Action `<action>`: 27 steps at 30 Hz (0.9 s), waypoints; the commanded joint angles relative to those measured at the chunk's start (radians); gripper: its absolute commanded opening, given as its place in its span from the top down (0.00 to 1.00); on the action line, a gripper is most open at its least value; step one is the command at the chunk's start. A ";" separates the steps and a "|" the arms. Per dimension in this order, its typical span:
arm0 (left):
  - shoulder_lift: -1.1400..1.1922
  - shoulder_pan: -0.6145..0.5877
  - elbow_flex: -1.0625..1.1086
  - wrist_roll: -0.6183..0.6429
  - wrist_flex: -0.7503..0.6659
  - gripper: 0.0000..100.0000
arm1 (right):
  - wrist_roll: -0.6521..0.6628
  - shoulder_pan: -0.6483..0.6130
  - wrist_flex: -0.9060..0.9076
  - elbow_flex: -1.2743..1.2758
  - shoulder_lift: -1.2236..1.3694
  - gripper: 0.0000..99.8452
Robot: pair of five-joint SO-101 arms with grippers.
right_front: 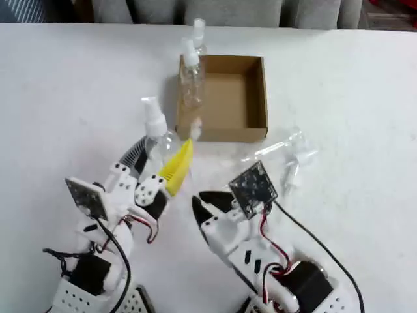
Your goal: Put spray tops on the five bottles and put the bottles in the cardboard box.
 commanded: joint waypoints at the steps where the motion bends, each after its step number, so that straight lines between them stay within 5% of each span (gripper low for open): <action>1: 0.097 -0.013 -0.120 0.014 -0.072 0.98 | 0.009 -0.053 -0.056 0.031 -0.079 0.99; 10: 0.524 0.002 -0.400 0.015 -0.077 0.98 | 0.000 -0.197 -0.122 0.077 -0.151 0.99; 20: 0.549 0.117 -0.431 0.015 -0.060 0.98 | 0.000 -0.193 -0.357 0.222 -0.222 0.99; 27: 0.513 0.140 -0.511 0.011 0.173 0.98 | 0.000 -0.101 -0.363 0.238 -0.220 0.99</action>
